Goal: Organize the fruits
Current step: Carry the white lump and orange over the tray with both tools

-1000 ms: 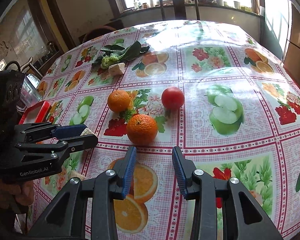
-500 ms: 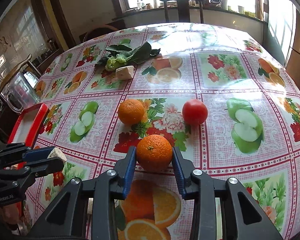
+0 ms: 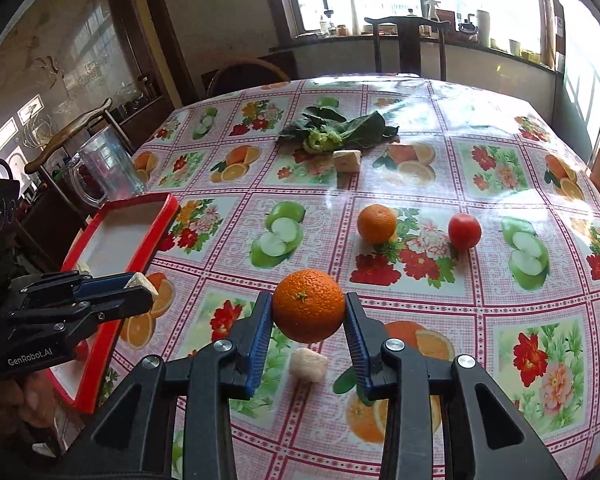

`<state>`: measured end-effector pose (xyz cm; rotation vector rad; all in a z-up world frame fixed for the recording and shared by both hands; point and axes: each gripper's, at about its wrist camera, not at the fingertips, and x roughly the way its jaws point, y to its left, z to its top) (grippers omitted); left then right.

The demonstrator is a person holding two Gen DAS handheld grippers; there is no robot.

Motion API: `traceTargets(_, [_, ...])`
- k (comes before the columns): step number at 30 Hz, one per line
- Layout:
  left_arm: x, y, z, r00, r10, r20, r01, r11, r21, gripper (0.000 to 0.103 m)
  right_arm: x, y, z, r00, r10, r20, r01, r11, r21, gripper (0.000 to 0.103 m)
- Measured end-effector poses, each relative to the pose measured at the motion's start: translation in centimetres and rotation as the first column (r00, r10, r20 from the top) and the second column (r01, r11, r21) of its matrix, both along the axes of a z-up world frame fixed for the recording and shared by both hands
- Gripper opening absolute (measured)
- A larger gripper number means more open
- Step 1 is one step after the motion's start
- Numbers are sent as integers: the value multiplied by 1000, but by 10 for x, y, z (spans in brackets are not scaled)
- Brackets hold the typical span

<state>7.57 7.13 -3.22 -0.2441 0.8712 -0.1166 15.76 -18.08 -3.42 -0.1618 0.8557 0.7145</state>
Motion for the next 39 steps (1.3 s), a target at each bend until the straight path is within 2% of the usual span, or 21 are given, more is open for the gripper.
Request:
traceTargets(9, [-37, 34, 8, 997, 74, 28, -74, 997, 10, 22, -35, 40, 9, 996, 85, 13, -85, 996, 4, 36])
traceTargets(21, [-72, 75, 20, 988, 145, 62, -146, 989, 25, 22, -62, 85, 13, 986, 168, 17, -168, 986, 0, 36])
traceTargets(39, [-92, 120, 17, 974, 219, 57, -222, 974, 47, 22, -80, 133, 12, 969, 248, 12, -247, 969, -17, 36])
